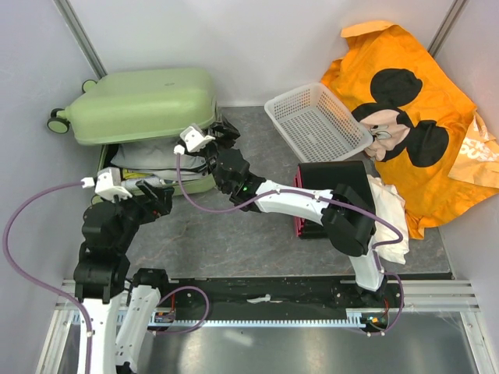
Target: Open, take out, and arrange the luggage
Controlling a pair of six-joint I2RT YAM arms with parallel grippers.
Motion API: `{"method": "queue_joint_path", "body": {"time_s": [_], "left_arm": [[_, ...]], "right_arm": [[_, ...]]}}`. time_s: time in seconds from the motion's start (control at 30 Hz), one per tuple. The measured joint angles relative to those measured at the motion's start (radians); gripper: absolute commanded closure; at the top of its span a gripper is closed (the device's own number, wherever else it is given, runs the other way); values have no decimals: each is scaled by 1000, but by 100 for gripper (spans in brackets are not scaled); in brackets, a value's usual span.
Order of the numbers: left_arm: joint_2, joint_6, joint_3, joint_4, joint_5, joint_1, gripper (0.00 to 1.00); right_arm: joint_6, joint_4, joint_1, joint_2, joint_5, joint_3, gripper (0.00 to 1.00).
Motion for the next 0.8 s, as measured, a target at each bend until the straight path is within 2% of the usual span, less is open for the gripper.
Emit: {"method": "queue_joint_path", "body": {"time_s": [0.13,0.27,0.5,0.8], "left_arm": [[-34,-11,-3,24,5,0,11],[25,-30,-61,104,11,0,13],[300,-74,-108,324,23,0,15],[653,-39,6,575,-19,27,16]], "right_arm": [[27,-1,-9,-9,-10,0,19],[58,-9,-17,-19,-16,0,19],[122,-74,-30,-47,-37,0,19],[188,-149,-41,-68,-67,4,19]]}}
